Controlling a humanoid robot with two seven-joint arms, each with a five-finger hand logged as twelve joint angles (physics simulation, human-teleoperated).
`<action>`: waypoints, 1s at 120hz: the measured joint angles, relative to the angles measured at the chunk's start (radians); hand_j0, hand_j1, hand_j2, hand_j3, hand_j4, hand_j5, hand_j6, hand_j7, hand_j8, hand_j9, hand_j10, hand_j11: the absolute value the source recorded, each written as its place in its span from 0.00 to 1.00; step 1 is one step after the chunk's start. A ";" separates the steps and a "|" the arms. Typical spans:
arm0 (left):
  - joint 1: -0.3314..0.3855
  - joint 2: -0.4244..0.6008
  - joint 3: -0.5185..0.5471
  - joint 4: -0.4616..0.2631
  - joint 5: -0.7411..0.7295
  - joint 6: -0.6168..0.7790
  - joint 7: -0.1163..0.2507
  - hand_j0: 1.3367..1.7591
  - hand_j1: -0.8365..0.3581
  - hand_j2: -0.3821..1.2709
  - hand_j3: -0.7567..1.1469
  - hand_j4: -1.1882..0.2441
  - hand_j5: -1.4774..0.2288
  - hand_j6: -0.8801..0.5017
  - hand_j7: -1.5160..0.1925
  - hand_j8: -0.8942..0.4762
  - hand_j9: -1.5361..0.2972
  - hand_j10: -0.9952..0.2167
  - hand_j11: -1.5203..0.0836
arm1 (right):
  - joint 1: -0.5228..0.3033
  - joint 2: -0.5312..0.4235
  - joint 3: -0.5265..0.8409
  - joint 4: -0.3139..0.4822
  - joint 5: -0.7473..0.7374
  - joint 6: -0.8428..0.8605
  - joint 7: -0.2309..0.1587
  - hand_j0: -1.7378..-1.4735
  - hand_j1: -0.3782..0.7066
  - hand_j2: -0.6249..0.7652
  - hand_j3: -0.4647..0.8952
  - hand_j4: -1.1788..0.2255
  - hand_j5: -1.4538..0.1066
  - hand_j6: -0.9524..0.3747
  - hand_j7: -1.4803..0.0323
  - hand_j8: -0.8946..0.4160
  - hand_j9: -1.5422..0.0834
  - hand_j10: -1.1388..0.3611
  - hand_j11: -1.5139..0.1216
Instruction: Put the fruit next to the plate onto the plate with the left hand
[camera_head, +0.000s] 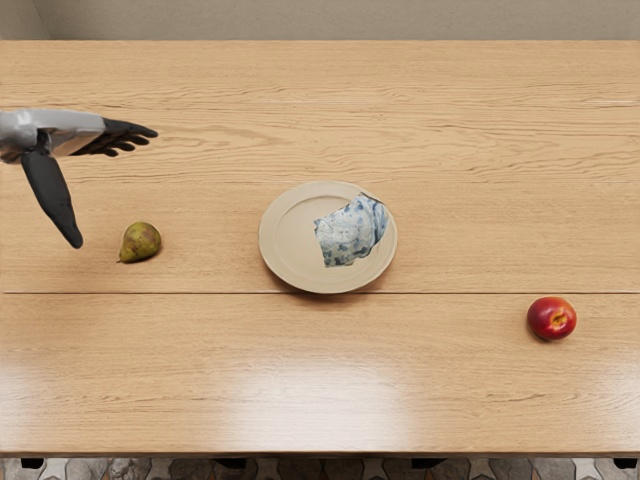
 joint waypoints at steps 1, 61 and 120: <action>0.000 0.000 -0.001 0.000 -0.001 -0.002 -0.001 0.76 0.97 0.24 0.40 0.81 0.85 0.61 0.87 0.63 0.82 0.80 0.93 | 0.000 0.000 0.000 0.000 0.000 0.000 0.000 0.30 0.03 0.45 0.34 0.84 0.93 0.72 0.98 0.68 0.95 0.76 0.93; 0.059 -0.229 0.032 0.017 0.261 0.218 0.293 0.76 0.97 0.23 0.40 0.81 0.85 0.61 0.87 0.63 0.82 0.80 0.93 | 0.001 0.000 0.000 -0.001 0.000 0.000 0.000 0.30 0.03 0.45 0.34 0.84 0.93 0.72 0.98 0.68 0.95 0.76 0.93; 0.147 -0.315 0.063 0.004 0.389 0.328 0.324 0.76 0.95 0.24 0.40 0.79 0.83 0.60 0.85 0.61 0.80 0.78 0.91 | 0.001 0.000 0.000 -0.002 0.000 0.000 0.000 0.30 0.03 0.45 0.34 0.84 0.93 0.72 0.98 0.68 0.95 0.76 0.93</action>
